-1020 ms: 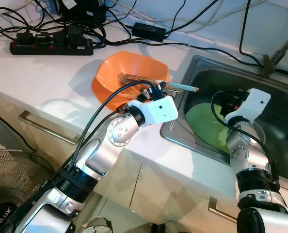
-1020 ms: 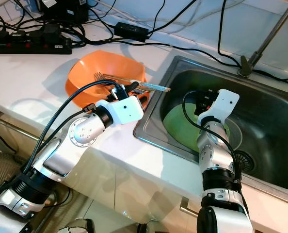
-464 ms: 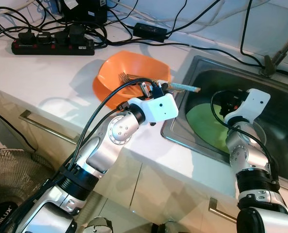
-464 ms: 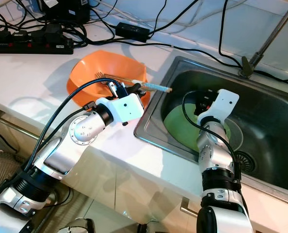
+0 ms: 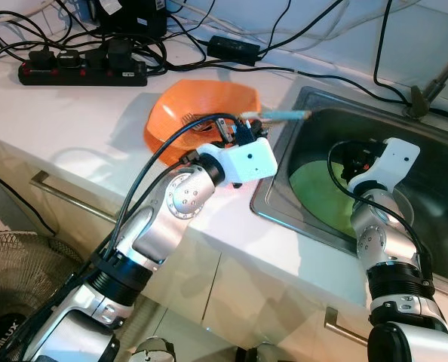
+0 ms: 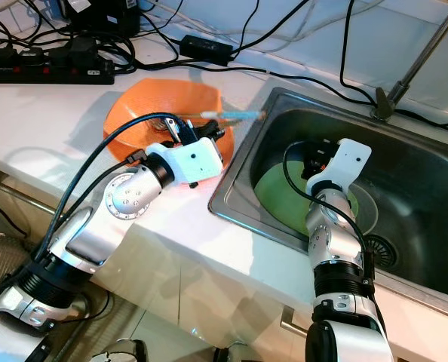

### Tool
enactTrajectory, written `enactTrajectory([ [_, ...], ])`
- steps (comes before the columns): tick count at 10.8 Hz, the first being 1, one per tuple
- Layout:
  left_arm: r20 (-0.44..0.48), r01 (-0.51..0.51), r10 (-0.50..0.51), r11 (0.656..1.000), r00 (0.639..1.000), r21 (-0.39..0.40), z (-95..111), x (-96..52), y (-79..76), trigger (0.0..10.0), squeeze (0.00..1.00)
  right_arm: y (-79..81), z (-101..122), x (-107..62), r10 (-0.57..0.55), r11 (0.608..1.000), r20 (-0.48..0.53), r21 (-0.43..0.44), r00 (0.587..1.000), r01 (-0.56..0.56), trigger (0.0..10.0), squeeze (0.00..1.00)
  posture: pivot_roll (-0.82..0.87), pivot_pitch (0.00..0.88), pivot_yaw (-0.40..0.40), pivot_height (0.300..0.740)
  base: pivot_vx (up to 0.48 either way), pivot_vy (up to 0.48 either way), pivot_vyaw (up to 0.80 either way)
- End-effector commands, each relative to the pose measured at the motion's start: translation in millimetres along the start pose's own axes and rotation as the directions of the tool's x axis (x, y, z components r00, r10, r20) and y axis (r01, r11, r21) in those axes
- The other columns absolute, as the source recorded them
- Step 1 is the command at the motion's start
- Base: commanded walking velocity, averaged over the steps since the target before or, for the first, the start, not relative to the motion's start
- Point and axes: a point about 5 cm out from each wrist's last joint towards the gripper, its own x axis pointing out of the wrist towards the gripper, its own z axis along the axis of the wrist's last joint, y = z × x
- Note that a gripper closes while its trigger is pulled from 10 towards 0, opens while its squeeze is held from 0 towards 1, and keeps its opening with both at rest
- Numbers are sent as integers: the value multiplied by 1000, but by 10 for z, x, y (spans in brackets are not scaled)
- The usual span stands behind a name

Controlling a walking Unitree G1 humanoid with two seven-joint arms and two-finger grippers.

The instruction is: Kitchen organization

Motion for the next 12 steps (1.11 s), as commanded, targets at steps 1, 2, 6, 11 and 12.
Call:
enactTrajectory([
  [1,-1,11,-11,1000,1000,-22,14,-1,2,4431,0,-17,45,18,-11,1000,18,9,1000,11,10000,0,34,67,-118,740,0,0,0],
  [2,5,57,-57,997,998,-56,42,-41,-2,10000,0,-11,42,20,-10,1000,16,9,1000,10,10000,0,37,67,-119,740,0,0,0],
  [6,5,163,-164,977,986,-136,24,-127,-79,10000,1000,-11,10,13,-12,1000,5,10,1000,12,10000,0,41,68,-117,740,0,0,0],
  [11,-23,198,-201,975,979,-98,-8,-160,-126,10000,0,-9,-18,4,-13,1000,-4,12,1000,13,10000,0,40,70,-118,740,0,0,0],
  [12,-20,191,-194,976,981,-102,-5,-156,-122,10000,0,-6,-20,4,-12,1000,-5,12,1000,12,10000,0,40,70,-118,740,0,0,0],
])
